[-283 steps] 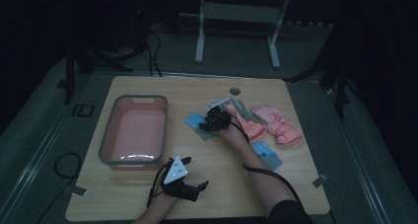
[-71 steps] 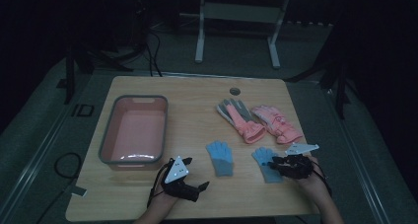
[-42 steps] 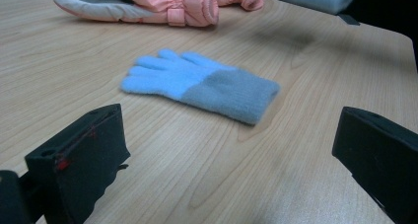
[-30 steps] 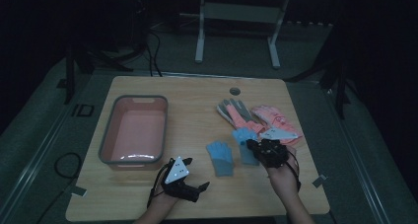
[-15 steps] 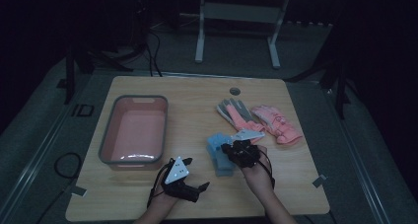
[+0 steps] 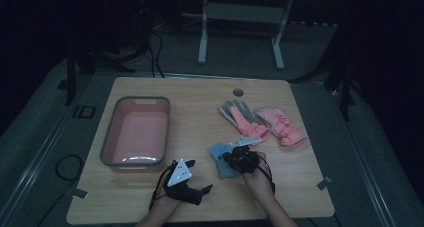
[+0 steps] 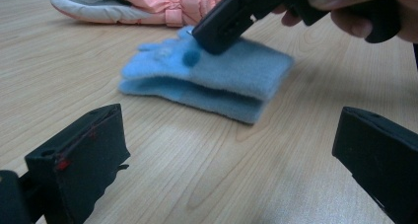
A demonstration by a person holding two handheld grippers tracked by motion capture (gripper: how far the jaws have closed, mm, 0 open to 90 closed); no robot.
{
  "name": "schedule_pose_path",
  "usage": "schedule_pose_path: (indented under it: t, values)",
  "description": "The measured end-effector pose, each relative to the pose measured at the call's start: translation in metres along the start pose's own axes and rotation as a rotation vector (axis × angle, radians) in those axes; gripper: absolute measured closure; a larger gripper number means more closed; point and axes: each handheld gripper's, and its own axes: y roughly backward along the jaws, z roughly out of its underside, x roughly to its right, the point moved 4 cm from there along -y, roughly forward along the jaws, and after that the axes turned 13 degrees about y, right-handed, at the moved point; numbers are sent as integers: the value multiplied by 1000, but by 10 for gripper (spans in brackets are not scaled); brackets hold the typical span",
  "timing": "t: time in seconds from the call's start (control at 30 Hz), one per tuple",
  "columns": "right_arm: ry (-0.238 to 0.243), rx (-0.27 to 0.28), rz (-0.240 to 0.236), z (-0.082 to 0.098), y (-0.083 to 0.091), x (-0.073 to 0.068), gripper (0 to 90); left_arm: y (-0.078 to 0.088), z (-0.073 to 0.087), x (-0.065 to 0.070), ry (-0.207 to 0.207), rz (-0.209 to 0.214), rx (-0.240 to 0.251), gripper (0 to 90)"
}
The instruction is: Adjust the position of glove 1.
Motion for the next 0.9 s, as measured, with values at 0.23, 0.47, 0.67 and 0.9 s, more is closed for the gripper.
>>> schedule_pose_path:
  t: [0.23,0.47,0.67,0.9]
  values:
    - [1,-25,-20,6,-11,1,853,0,0,0,0,0,-1,2]
    - [-19,-33,-29,13,-18,4,808,-1,0,1,-7,-10,-7,2]
    - [-8,17,-59,7,-5,2,571,-3,-1,3,-49,-29,-21,2]
    - [-52,139,-147,2,19,19,189,-5,-1,7,18,29,-149,58]
